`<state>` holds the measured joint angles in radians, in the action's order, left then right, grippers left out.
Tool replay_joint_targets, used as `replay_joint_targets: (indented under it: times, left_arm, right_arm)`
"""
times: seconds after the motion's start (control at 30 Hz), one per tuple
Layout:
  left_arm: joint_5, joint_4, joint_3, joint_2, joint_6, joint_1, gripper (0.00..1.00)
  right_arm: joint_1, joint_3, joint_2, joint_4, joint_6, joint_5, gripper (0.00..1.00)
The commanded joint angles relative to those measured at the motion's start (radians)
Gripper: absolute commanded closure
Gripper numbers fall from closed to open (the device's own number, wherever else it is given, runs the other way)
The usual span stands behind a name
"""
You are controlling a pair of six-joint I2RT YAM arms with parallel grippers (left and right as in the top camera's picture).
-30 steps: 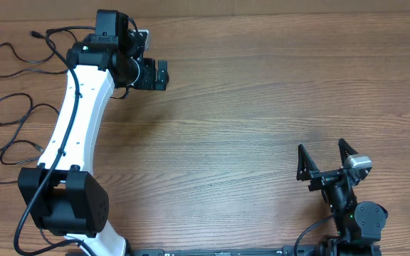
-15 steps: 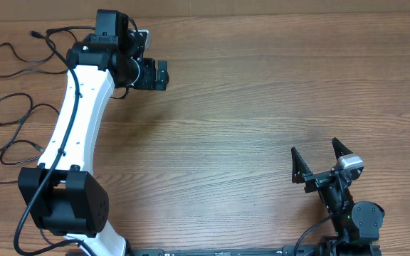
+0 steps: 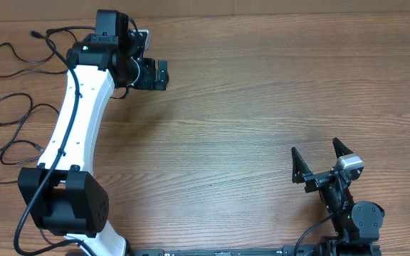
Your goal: Untangle cables
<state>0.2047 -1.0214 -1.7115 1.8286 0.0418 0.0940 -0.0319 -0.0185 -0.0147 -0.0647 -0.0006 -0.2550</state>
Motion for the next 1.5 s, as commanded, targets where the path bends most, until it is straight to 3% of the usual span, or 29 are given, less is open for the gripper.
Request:
replay_joint_targets:
  times: [0.0,1.47]
  left_arm:
    - [-0.003,0.001,-0.017,0.000,-0.027,0.000,0.00]
    - [-0.002,-0.030,-0.012,0.000,-0.026,0.000,0.00]
  right_arm:
    - [0.004,0.011,0.012,0.003,-0.008,0.010,0.00]
    - [0.004,0.010,0.012,0.003,-0.008,0.010,0.00]
